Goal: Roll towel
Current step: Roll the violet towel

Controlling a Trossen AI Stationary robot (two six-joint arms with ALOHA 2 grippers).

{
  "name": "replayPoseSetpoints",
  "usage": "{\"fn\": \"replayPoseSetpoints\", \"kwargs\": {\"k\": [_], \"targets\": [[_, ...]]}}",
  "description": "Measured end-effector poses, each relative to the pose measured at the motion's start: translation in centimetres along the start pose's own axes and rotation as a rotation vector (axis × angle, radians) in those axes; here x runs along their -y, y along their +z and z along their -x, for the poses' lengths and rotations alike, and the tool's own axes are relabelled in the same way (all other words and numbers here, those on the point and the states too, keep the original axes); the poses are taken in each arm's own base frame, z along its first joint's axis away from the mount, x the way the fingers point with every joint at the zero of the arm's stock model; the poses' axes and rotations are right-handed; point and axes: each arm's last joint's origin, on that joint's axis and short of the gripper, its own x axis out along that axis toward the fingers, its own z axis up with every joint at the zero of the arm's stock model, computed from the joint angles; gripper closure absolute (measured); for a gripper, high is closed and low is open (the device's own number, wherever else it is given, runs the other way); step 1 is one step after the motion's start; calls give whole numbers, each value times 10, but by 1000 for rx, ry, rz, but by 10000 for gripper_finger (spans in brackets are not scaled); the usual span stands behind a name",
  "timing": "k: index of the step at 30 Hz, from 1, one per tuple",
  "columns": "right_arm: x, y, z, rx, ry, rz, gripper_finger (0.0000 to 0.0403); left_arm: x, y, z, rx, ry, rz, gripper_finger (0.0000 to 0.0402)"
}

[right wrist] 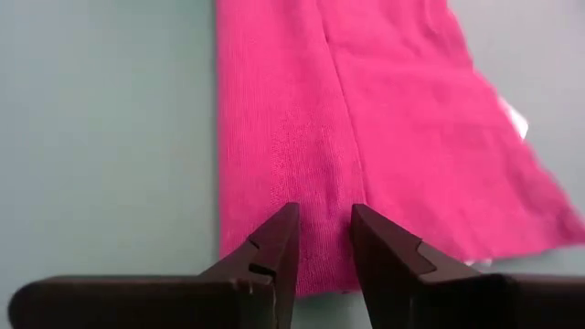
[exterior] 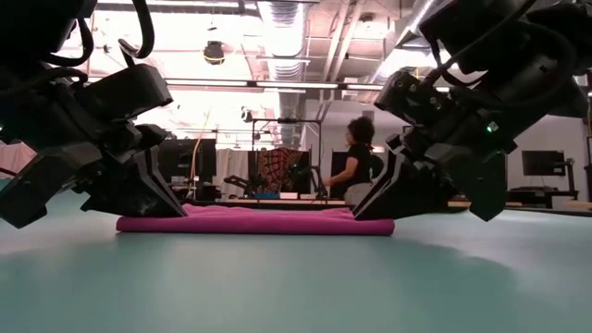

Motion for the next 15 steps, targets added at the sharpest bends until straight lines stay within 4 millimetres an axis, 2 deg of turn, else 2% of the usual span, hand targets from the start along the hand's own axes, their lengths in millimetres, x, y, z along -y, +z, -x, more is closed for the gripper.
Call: {"fn": "replayPoseSetpoints", "kwargs": {"k": [5,9,11,15], "targets": [[0,21,11,129,-20,77,265,0,0,0,-3,-6,0,401],[-5,35,22,231,59,94,236,1,-1,0,-11,-23,-2,401],[-10,36,25,248,99,111,213,1,-1,0,-13,-28,-2,401],[-17,24,20,182,126,152,163,1,-1,0,-14,-28,-2,401]]}}
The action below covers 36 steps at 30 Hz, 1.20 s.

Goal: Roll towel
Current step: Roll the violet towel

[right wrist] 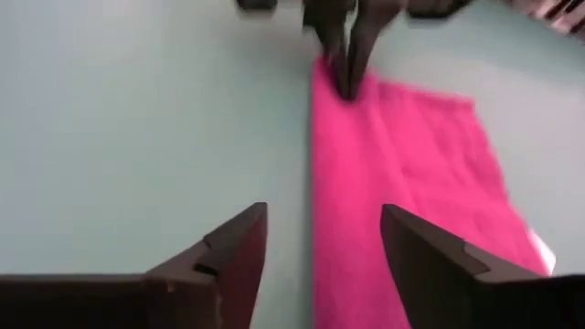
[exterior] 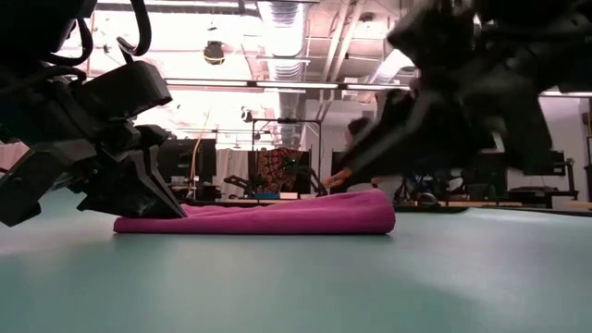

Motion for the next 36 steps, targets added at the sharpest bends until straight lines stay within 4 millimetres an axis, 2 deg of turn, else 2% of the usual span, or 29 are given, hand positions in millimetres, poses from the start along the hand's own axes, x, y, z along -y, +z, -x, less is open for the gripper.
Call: {"fn": "replayPoseSetpoints", "kwargs": {"k": [5,14,26,36], "targets": [[5,-6,-5,-38,-46,14,151,0,0,0,-4,1,-3,401],[8,-13,-7,-98,30,64,157,0,-1,0,-6,1,-3,401],[29,-45,-7,-150,-11,9,157,-1,-3,0,-24,7,-18,401],[20,-66,-28,-152,-24,25,159,-1,-3,0,-28,7,-29,401]]}}
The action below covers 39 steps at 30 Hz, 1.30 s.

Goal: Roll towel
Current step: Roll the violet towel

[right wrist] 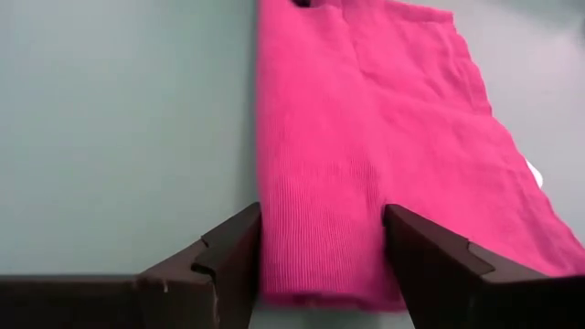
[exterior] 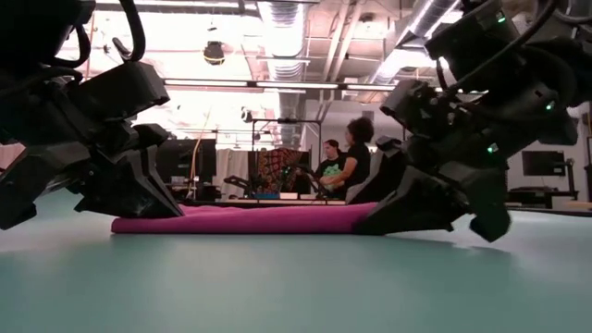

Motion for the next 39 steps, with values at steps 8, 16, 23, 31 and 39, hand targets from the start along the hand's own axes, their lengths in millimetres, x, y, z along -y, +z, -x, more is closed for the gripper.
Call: {"fn": "replayPoseSetpoints", "kwargs": {"k": [8,16,23,31,39], "targets": [[-6,-5,-11,-27,-40,-40,214,0,-1,0,-13,-19,-4,401],[-7,-7,-11,-36,-44,-98,335,2,6,6,-3,-75,6,401],[-7,-7,-11,-35,-50,-133,384,9,26,50,191,5,-107,401],[-7,-3,-13,-29,-23,-141,385,17,20,57,259,58,-153,401],[-7,-1,-14,-32,-16,-142,385,25,-2,22,165,86,-234,401]]}}
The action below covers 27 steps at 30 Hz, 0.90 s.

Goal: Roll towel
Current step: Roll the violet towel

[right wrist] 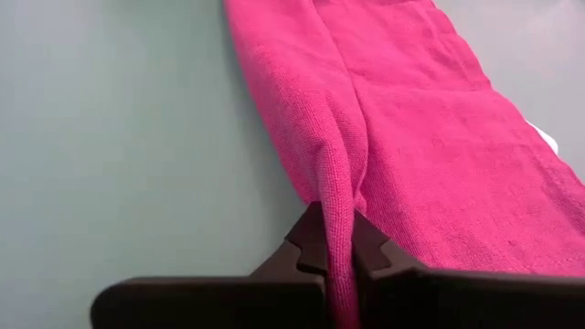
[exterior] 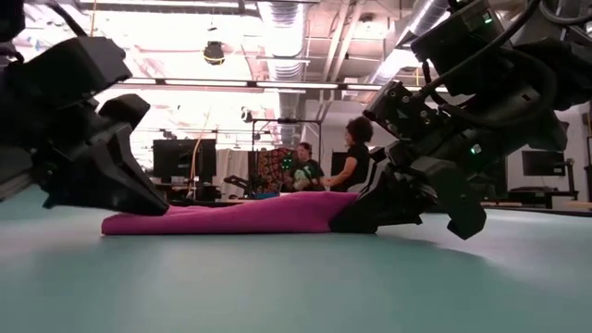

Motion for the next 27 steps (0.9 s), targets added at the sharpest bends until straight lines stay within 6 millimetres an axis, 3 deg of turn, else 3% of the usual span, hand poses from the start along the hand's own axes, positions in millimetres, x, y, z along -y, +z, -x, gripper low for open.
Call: {"fn": "replayPoseSetpoints", "kwargs": {"k": [8,15,27], "targets": [[-3,-1,1,-15,35,1,386,-3,-11,-4,-30,14,73,401],[3,11,13,-46,132,-81,386,-10,-29,-8,-85,-31,211,401],[47,35,38,-155,378,-517,386,-11,-25,-12,-70,-119,232,401]]}}
